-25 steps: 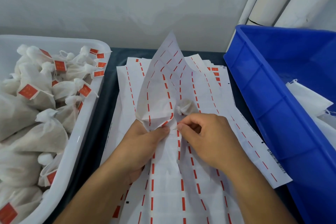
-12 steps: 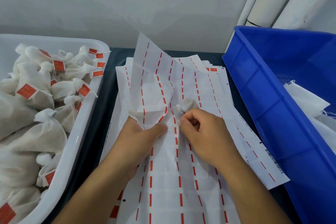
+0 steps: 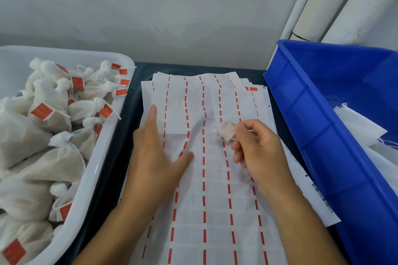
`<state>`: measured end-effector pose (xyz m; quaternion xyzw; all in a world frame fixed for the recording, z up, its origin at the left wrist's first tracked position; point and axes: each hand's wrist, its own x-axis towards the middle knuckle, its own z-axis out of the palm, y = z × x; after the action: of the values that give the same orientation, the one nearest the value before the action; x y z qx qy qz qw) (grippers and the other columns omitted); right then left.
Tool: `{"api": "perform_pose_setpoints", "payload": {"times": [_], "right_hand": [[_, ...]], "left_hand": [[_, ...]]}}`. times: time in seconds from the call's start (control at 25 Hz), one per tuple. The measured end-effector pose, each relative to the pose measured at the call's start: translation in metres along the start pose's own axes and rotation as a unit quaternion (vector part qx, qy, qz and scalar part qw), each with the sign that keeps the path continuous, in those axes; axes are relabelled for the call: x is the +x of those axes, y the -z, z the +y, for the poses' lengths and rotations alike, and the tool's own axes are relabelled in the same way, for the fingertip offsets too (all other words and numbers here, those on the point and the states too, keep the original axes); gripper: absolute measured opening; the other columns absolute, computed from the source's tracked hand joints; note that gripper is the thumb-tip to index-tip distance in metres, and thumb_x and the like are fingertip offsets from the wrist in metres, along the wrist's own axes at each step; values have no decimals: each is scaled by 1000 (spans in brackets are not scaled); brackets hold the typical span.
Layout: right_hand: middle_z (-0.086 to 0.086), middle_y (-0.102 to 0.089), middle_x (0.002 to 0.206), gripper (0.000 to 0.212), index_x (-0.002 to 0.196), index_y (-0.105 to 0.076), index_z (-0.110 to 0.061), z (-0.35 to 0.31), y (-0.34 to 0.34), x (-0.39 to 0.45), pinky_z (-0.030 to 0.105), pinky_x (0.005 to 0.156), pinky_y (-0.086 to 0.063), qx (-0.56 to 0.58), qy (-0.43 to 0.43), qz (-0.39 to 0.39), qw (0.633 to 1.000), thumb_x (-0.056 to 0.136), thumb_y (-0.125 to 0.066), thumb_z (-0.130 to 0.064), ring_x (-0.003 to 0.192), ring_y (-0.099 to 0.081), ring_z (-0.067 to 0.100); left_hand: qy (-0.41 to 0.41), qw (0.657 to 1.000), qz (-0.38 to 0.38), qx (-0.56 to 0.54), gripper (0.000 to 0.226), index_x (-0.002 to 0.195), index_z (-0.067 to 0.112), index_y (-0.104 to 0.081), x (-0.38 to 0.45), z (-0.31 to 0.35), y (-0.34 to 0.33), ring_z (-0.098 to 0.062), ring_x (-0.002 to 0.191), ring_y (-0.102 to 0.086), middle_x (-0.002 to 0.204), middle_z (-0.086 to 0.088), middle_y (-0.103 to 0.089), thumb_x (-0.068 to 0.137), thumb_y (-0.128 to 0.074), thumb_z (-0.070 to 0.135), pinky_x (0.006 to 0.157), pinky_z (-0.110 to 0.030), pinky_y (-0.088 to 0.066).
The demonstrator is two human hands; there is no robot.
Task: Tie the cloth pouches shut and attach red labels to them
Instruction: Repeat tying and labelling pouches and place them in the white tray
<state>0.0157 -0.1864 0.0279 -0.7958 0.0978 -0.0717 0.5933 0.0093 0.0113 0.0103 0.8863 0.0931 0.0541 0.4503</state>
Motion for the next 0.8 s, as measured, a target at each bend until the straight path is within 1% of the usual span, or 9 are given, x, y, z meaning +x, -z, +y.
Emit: {"api": "perform_pose_setpoints", "payload": {"times": [0.08,0.16,0.24,0.32,0.4,0.44,0.52,0.64,0.8], "right_hand": [[-5,-74,75,17,90,-71,-30,-4,4,1,14,47,-47,86,-21,18,996,102,-59,-32,51,-63,7],[-2,-78,86,18,89,-75,-33,-8,8,1,15,47,-46,171,-42,26,984,101,-62,-31,53,-62,7],[1,-79,93,20,88,-78,-34,-10,10,1,15,46,-45,225,-55,27,972,101,-63,-30,55,-63,5],[1,-79,97,18,89,-79,-32,-10,10,2,16,46,-45,246,-63,32,967,100,-64,-29,57,-64,5],[1,-79,99,18,91,-79,-32,-11,10,3,16,47,-45,257,-68,34,963,100,-64,-30,59,-65,6],[1,-79,99,18,91,-79,-33,-11,9,3,16,47,-46,260,-69,36,962,100,-63,-30,60,-65,6],[0,-79,98,19,91,-79,-35,-12,10,3,16,48,-46,258,-66,40,963,100,-63,-30,60,-66,7],[-1,-79,97,19,92,-78,-36,-12,11,2,17,49,-47,251,-57,44,965,100,-62,-30,61,-67,7],[-2,-79,97,18,90,-78,-36,-9,11,3,18,51,-49,235,-46,47,970,100,-63,-31,63,-69,10]], "left_hand": [[-33,997,3,67,114,151,59,-3,0,-2,-1,-17,148,-33,159,27,-11,72,-86,56,107,-37,-35],[-79,984,24,156,104,152,55,-12,-2,2,-1,-21,153,-22,164,20,-5,76,-83,55,113,-38,-26],[-130,969,34,206,86,148,54,-24,-8,8,-1,-16,145,-36,158,12,-29,81,-78,54,111,-36,-32],[-113,983,-28,142,63,138,61,-33,-15,19,-2,1,111,-60,119,32,-57,88,-71,55,88,-19,-51],[-36,990,-132,31,47,131,64,-39,-17,31,-9,11,86,-66,91,36,-66,93,-65,54,62,-4,-46],[-10,985,-174,-11,44,132,63,-41,-16,36,-14,15,82,-66,90,36,-68,95,-63,52,57,-4,-46],[20,974,-216,-60,47,139,59,-40,-12,46,-24,11,80,-69,109,29,-70,98,-60,48,64,-11,-55],[30,979,-189,-71,52,148,51,-36,-6,55,-34,-4,91,-73,142,18,-57,102,-56,43,83,-28,-62],[18,990,-138,-24,45,150,44,-41,1,55,-41,-11,121,-63,152,16,-50,105,-49,41,104,-38,-53]]}}
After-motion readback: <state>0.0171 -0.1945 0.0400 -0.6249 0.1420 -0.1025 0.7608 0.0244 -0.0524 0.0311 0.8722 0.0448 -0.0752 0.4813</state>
